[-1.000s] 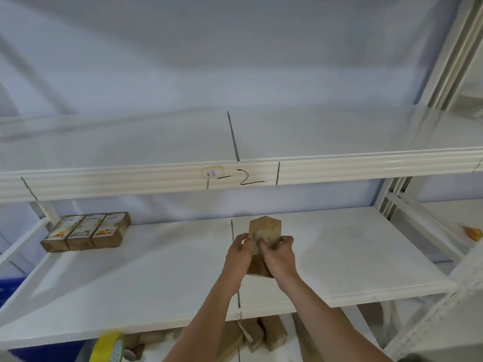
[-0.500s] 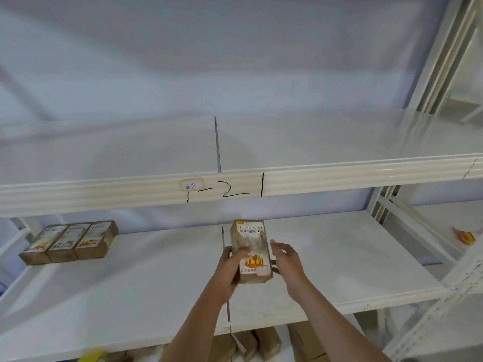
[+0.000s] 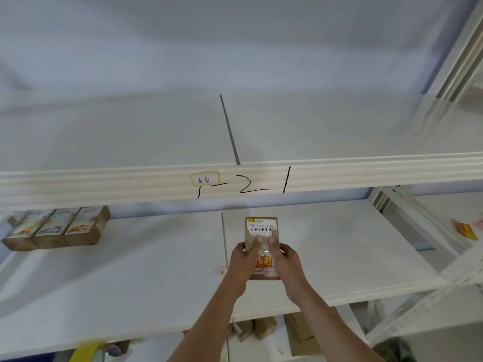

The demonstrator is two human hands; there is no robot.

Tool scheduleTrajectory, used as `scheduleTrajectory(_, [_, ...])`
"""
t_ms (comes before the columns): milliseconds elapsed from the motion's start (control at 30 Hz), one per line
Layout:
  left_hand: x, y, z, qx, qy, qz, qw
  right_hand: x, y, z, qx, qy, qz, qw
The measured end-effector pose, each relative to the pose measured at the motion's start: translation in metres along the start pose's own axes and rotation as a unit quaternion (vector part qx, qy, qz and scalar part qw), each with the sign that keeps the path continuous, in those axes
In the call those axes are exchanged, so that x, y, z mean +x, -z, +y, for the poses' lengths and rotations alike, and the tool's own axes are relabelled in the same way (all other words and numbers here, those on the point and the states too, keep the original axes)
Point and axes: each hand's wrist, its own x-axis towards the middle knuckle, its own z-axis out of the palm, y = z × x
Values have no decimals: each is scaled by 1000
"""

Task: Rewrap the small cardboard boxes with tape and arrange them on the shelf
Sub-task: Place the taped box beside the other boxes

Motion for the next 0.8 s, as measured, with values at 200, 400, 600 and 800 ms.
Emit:
scheduleTrajectory(200, [3, -9, -1, 4, -8, 32, 999, 6, 5, -3, -7, 25, -29, 999])
scheduleTrajectory(400, [3, -33, 2, 6, -19, 65, 998, 16, 15, -8, -35, 34, -36, 998])
scheduleTrajectory(600, [2, -56, 16, 22, 1, 56, 998, 25, 42, -12, -26, 22, -28, 999])
scheduleTrajectory(800, [10, -69, 18, 32, 51, 9, 998, 32, 90, -16, -26, -5, -34, 999])
